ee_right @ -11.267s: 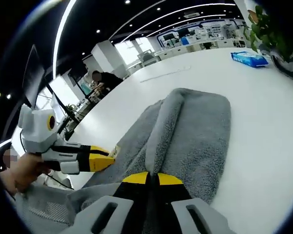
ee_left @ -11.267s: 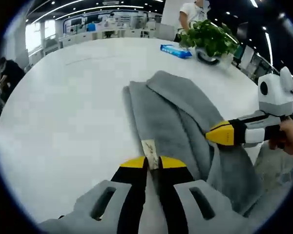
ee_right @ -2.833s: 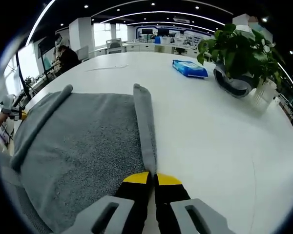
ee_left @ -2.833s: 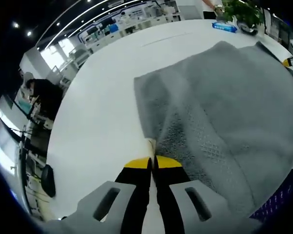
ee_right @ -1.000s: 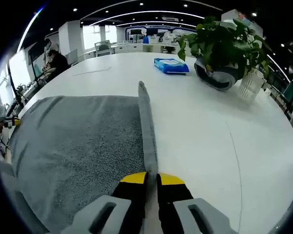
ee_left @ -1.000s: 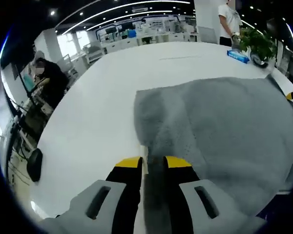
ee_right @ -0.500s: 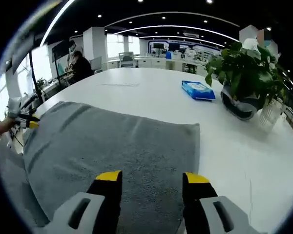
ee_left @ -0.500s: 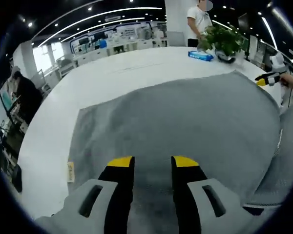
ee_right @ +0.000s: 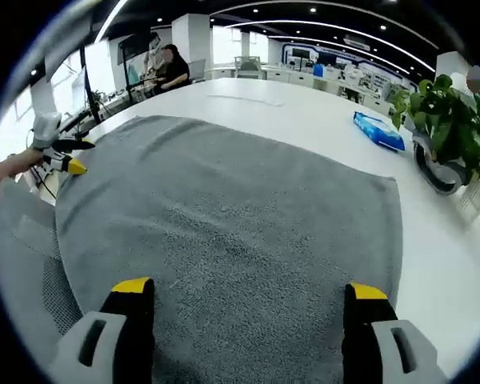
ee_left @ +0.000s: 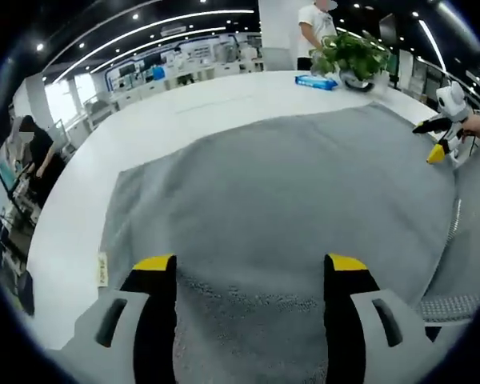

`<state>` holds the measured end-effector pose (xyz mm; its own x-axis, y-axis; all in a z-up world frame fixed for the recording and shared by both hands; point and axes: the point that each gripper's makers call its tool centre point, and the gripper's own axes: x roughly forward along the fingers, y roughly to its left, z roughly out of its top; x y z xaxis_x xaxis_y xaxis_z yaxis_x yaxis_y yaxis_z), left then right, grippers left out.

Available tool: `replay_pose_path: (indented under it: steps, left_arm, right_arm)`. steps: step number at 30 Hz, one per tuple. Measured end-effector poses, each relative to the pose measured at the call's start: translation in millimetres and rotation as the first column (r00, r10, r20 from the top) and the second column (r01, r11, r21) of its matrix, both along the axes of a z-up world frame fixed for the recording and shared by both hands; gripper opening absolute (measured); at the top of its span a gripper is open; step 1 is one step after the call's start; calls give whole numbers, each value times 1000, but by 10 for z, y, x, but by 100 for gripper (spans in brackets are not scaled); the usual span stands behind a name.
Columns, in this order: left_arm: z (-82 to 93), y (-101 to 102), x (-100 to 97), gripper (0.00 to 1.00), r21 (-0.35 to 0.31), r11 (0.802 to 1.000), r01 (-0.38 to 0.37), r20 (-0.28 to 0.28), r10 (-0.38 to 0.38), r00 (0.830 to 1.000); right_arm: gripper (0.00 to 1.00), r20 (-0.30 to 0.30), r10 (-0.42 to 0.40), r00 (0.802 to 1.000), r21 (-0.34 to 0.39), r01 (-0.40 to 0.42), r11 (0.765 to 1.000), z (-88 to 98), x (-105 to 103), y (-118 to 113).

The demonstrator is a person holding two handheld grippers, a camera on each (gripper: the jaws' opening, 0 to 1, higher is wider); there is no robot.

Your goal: Open the folded towel by lifting each exposed corner and separating the folded layers until the towel lies flat within the target outline without major curled edges

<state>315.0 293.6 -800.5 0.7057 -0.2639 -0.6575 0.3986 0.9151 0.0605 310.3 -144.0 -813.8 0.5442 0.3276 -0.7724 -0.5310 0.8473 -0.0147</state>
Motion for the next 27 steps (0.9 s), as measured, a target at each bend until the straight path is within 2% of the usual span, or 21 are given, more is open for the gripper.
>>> replay_pose_path:
  steps: [4, 6, 7, 9, 17, 27]
  left_arm:
    - [-38, -6, 9, 78, -27, 1000, -13, -26, 12, 1000]
    - [-74, -2, -17, 79, -68, 997, -46, -69, 41, 997]
    - [-61, -4, 16, 79, -47, 999, -13, -50, 10, 999]
    - [-61, -20, 31, 79, -41, 999, -3, -63, 1, 998]
    - [-54, -96, 145, 81, -45, 999, 12, -56, -14, 998]
    - [-67, -238, 447, 81, -38, 999, 36, -70, -38, 997]
  right_arm:
    - [100, -17, -16, 1000, 14, 16, 1000, -26, 13, -7]
    - [100, -14, -15, 1000, 12, 16, 1000, -18, 12, -5]
    - [100, -14, -17, 1000, 12, 17, 1000, -19, 9, -4]
    - [100, -13, -20, 1000, 13, 20, 1000, -19, 14, -8]
    - [100, -8, -42, 999, 16, 42, 999, -20, 135, -83]
    - [100, 5, -55, 998, 22, 55, 998, -22, 375, -224]
